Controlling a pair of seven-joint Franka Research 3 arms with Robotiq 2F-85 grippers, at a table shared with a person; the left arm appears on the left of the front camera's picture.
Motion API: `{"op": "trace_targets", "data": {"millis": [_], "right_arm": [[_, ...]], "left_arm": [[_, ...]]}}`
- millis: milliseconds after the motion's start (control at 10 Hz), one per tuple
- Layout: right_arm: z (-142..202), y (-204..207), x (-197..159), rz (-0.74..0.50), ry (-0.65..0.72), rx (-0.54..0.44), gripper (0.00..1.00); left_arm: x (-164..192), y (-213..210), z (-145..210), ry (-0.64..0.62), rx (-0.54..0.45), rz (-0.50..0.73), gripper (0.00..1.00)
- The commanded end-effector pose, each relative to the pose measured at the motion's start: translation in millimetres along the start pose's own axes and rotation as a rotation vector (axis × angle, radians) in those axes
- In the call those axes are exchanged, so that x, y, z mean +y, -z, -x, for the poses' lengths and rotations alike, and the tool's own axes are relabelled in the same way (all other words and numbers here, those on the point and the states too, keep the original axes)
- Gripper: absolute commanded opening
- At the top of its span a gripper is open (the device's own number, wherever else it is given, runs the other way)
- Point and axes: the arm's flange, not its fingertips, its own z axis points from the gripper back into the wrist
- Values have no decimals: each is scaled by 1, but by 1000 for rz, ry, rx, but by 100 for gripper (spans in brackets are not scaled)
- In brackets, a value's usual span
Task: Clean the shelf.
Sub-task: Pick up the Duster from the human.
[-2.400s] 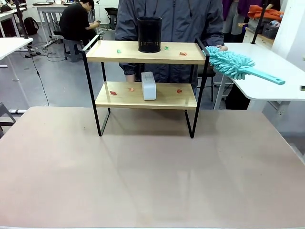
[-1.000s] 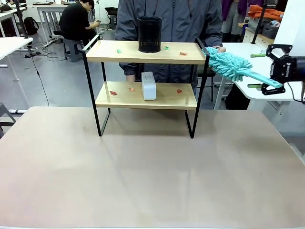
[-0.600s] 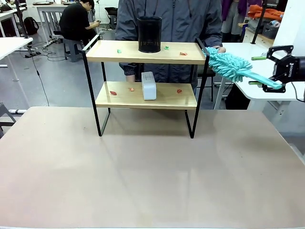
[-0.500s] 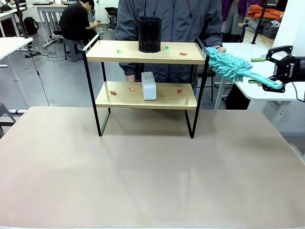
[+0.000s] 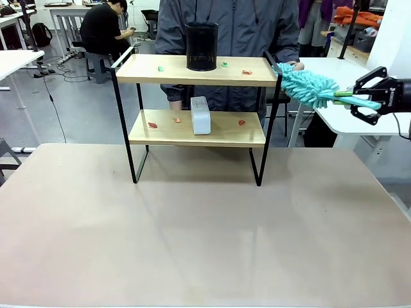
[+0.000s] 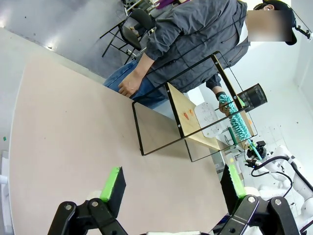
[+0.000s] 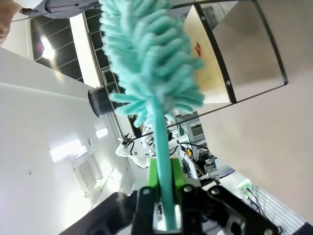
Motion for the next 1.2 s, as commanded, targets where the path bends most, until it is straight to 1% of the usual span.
{"op": "trace_targets", "data": {"millis": [0, 400, 500, 600, 700, 800, 900, 1100], "right_arm": [[1, 2, -5, 6, -16, -19, 0], [1, 1, -10, 26, -26, 10, 0], [4, -1, -8, 39, -49, 24, 0], [11, -6, -3, 68, -99, 34, 0], [25, -19, 7, 96, -171, 50, 0], [46, -42, 21, 121, -242, 35, 0], [78, -77, 36, 150, -340, 18, 0], [149, -143, 49, 207, -462, 19, 0]], "left_arm": [[0, 2, 0, 24, -25, 20, 100], [0, 2, 0, 24, -25, 20, 100], [0, 2, 0, 24, -25, 20, 100], [0, 2, 0, 24, -25, 20, 100], [0, 2, 0, 24, -25, 20, 100], [0, 2, 0, 24, -25, 20, 100], [0, 2, 0, 24, -25, 20, 100], [0, 2, 0, 24, -25, 20, 100]]}}
